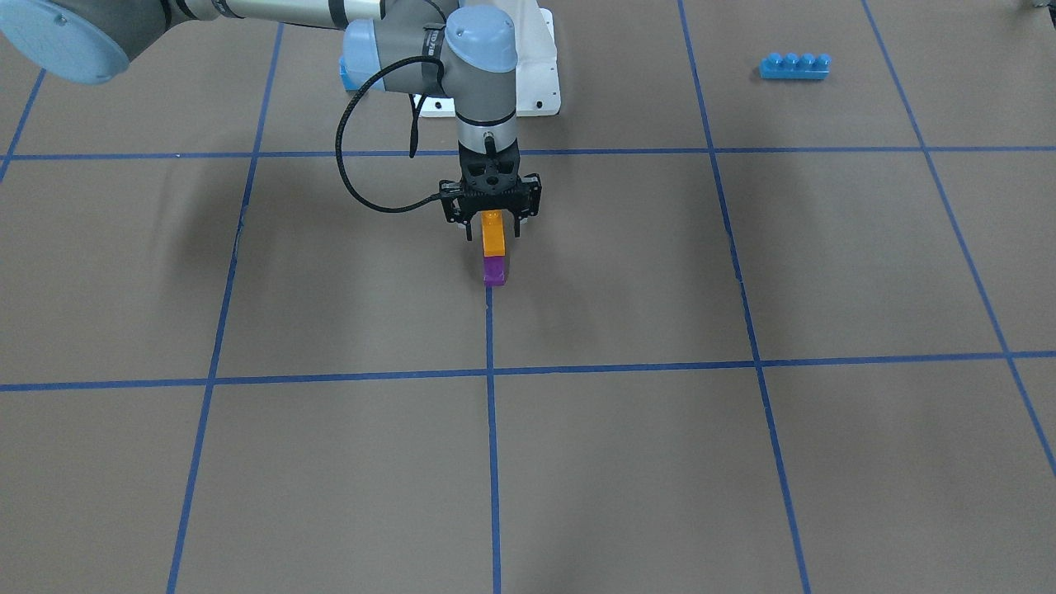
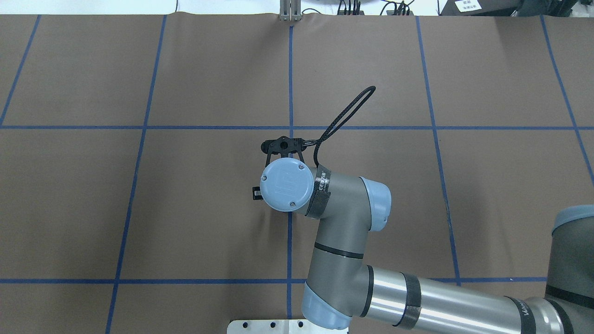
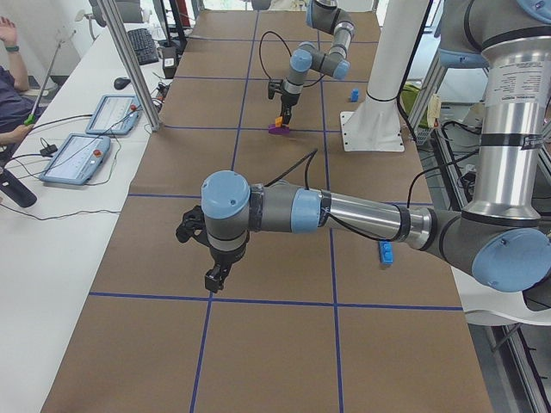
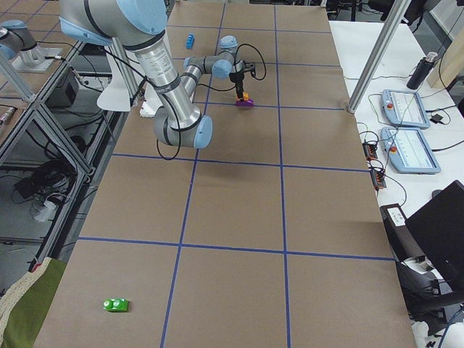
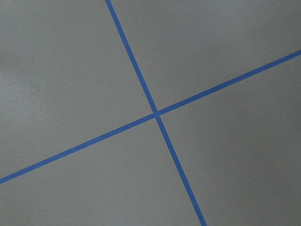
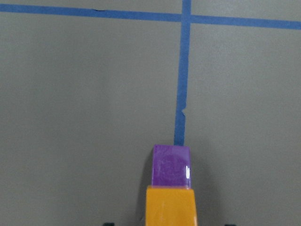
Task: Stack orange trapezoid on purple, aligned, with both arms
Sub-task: 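Lower the orange trapezoid onto the purple one and open the right gripper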
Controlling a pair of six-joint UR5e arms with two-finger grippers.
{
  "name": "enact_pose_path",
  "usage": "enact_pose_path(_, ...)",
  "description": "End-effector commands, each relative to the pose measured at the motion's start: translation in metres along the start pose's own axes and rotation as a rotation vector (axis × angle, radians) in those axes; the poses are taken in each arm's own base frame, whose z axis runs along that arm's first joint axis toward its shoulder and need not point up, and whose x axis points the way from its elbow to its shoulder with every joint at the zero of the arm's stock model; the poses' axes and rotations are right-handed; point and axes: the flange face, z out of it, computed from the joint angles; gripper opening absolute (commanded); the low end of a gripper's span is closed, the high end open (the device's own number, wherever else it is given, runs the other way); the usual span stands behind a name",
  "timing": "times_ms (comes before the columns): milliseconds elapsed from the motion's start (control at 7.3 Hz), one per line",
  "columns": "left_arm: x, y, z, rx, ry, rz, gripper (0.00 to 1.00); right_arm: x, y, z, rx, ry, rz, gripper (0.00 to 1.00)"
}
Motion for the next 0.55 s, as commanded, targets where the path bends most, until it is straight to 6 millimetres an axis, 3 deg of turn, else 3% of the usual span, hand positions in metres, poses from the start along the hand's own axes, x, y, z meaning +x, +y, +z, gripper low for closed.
enact_pose_path(0,0.000,0.001,0.000,-0.001,0.000,0.002,1.00,-0.003,0.001,-0.005,-0.007,-0.011,-0.004,1.00)
enact_pose_path(137,0.000,0.001,0.001,-0.002,0.001,0.001,1.00,-0.003,-0.006,-0.024,-0.007,-0.039,-0.004,1.00)
enact_pose_path(411,-0.002,0.020,0.010,-0.019,0.009,-0.018,1.00,0.029,-0.050,-0.100,-0.056,-0.068,0.034,1.00)
